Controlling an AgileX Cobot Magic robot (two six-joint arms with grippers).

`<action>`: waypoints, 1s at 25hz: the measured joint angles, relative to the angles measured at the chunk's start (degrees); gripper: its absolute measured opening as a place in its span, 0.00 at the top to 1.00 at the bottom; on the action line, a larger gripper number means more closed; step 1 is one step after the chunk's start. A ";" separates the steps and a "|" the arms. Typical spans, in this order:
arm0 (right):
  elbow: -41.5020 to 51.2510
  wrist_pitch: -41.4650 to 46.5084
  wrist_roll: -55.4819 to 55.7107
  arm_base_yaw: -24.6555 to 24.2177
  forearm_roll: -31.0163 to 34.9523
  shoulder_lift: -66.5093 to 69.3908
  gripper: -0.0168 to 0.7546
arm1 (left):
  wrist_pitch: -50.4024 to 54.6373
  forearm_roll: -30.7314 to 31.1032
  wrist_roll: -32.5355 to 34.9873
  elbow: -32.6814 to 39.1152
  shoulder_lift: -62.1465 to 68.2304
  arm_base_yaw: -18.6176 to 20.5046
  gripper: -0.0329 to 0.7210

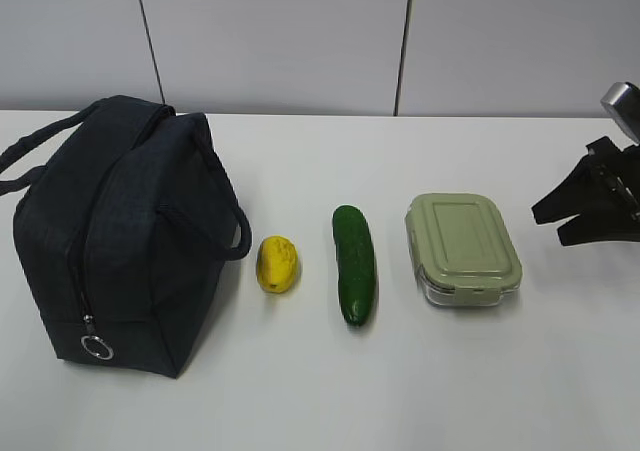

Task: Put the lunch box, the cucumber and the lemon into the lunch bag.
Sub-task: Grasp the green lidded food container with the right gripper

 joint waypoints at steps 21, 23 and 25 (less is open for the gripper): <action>-0.50 -1.65 -8.48 -0.02 6.91 3.69 0.19 | 0.00 0.00 0.00 0.00 0.00 0.00 0.64; -0.90 -0.95 -10.20 -0.02 7.42 5.50 0.22 | 0.00 0.00 0.00 0.00 0.00 0.00 0.64; -1.88 -0.83 -10.70 -0.02 7.80 7.05 0.25 | 0.00 0.00 0.00 0.00 0.00 0.00 0.64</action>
